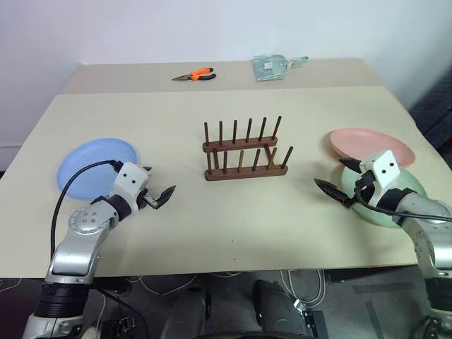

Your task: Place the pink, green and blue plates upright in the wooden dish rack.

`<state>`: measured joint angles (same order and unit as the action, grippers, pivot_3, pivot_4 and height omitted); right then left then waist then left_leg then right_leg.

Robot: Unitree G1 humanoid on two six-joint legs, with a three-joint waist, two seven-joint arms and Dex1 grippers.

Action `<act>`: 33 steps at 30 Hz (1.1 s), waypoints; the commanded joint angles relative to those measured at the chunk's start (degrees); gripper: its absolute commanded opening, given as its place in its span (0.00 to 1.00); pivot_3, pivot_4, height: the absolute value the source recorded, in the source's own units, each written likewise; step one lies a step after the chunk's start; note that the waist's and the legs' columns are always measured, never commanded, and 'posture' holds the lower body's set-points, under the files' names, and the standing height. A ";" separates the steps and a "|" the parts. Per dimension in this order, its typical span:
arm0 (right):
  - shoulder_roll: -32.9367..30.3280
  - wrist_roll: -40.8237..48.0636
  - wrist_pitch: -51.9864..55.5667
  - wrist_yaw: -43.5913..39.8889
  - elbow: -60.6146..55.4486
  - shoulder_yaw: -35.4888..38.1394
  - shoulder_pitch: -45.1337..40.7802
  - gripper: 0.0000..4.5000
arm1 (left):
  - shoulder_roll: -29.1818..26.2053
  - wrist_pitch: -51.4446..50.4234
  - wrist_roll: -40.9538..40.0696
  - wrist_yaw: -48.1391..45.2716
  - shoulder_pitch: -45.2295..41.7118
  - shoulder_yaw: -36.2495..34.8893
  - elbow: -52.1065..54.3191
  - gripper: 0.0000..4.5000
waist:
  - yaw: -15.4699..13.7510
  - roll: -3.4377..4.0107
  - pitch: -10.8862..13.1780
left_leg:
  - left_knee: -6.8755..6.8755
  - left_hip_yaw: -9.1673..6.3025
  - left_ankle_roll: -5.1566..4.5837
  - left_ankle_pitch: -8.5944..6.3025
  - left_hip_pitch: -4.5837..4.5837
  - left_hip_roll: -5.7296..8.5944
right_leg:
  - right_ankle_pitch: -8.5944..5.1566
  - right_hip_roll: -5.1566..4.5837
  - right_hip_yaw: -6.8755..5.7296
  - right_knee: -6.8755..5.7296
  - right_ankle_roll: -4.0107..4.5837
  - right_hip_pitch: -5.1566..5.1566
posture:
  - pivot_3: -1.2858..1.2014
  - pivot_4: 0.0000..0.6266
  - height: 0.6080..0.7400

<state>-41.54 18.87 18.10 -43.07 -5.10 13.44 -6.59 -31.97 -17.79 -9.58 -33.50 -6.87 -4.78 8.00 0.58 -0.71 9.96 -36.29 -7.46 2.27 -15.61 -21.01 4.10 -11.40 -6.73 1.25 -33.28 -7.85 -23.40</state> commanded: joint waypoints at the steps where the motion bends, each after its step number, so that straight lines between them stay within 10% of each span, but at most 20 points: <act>1: 0.42 -1.50 -2.69 1.25 -1.24 -0.18 -1.68 1.00 | 0.39 2.39 0.72 0.46 -1.26 0.11 -0.67 1.00 | 0.01 0.00 0.00 | 0.00 0.00 0.00 0.00 0.00 0.00 | 0.00 0.00 0.00 0.00 0.00 0.00 | 0.52 0.24 1.00; 10: 1.01 0.22 1.39 -0.36 -3.76 -3.23 -3.41 1.00 | 1.31 3.75 -1.00 -10.04 -7.12 7.11 -7.94 1.00 | -0.24 0.00 0.00 | -0.02 -0.01 0.00 0.00 -0.01 0.02 | 0.01 0.00 -0.01 0.00 -0.01 0.01 | 0.52 0.24 1.00; 20: 6.21 -0.75 5.86 7.91 -20.88 -4.17 7.52 1.00 | 10.56 16.65 6.41 -21.08 -33.07 18.59 -44.55 1.00 | -1.45 -0.05 -0.03 | -0.18 -0.08 0.00 0.00 -0.16 0.06 | 0.03 0.02 -0.09 0.00 -0.05 -0.02 | 0.52 0.24 1.00; 29: 6.02 -1.57 6.03 10.97 -25.97 -0.52 15.64 1.00 | 16.04 26.42 9.21 -25.16 -39.54 18.65 -57.75 0.17 | -1.35 -0.10 -0.07 | -0.48 -0.12 -0.07 -0.04 -0.26 0.09 | -0.11 0.00 -0.12 -0.06 -0.28 0.04 | 0.52 0.24 1.00; 33: 2.45 -0.51 6.97 6.88 -25.36 2.74 19.11 1.00 | 15.00 28.49 9.34 -30.56 -36.83 19.91 -53.36 0.17 | -1.34 -0.09 -0.07 | -0.56 -0.15 -0.13 -0.08 -0.30 0.09 | -0.11 0.00 -0.15 -0.07 -0.28 0.04 | 0.52 0.24 1.00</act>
<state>-37.64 17.27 25.00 -34.39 -29.05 12.97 11.61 -16.36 9.54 -0.83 -60.65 -45.25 13.33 -47.65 -0.76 -0.80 9.89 -36.85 -7.61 2.10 -15.71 -21.32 4.19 -11.50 -6.73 1.10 -33.34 -8.13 -23.36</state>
